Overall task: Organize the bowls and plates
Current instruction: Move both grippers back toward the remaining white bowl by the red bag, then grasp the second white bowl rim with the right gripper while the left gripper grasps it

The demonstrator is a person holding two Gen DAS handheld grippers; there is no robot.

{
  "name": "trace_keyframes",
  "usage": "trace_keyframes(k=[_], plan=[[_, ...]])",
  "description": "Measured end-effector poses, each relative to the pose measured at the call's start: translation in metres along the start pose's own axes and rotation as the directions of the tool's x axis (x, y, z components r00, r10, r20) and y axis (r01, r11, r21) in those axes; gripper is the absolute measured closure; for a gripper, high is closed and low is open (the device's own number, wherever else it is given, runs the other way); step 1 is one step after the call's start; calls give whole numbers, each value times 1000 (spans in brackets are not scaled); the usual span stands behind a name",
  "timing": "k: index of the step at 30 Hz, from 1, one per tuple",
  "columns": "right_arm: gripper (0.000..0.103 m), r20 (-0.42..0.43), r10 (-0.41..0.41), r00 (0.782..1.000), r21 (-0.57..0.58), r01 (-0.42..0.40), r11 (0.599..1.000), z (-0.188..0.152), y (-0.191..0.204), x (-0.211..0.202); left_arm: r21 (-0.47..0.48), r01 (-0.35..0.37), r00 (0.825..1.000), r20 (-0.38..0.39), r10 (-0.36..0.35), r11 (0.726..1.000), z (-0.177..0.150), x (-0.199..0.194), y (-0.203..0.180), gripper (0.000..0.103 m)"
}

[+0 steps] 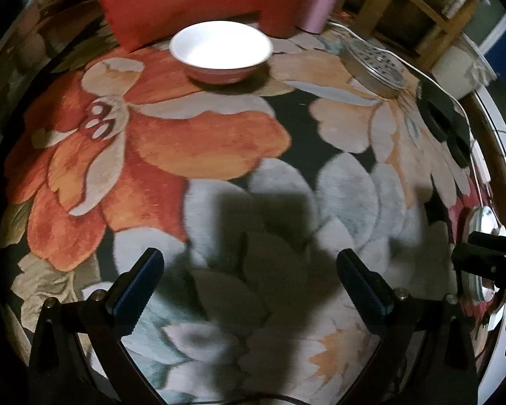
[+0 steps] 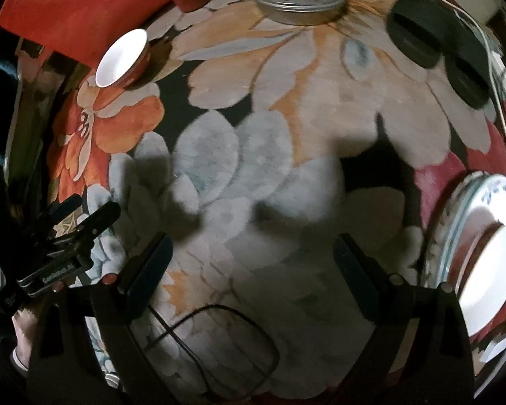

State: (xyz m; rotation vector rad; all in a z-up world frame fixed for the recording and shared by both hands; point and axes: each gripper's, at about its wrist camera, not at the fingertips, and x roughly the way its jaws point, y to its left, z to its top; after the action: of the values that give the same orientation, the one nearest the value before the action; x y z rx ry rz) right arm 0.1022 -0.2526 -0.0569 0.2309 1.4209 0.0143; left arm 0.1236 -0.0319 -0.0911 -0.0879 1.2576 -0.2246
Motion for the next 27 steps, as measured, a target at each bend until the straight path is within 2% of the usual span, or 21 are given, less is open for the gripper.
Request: trace_keyframes(k=[16, 22, 27], plan=[[6, -14, 16, 1000, -99, -17, 995, 38, 69, 39, -124, -24, 999, 34, 28, 992, 14, 7, 69, 1], [6, 18, 28, 999, -96, -27, 995, 81, 92, 54, -163, -36, 997, 67, 48, 986, 27, -3, 93, 1], [6, 57, 101, 993, -31, -100, 995, 130, 114, 71, -203, -44, 994, 89, 63, 978, 33, -9, 114, 1]])
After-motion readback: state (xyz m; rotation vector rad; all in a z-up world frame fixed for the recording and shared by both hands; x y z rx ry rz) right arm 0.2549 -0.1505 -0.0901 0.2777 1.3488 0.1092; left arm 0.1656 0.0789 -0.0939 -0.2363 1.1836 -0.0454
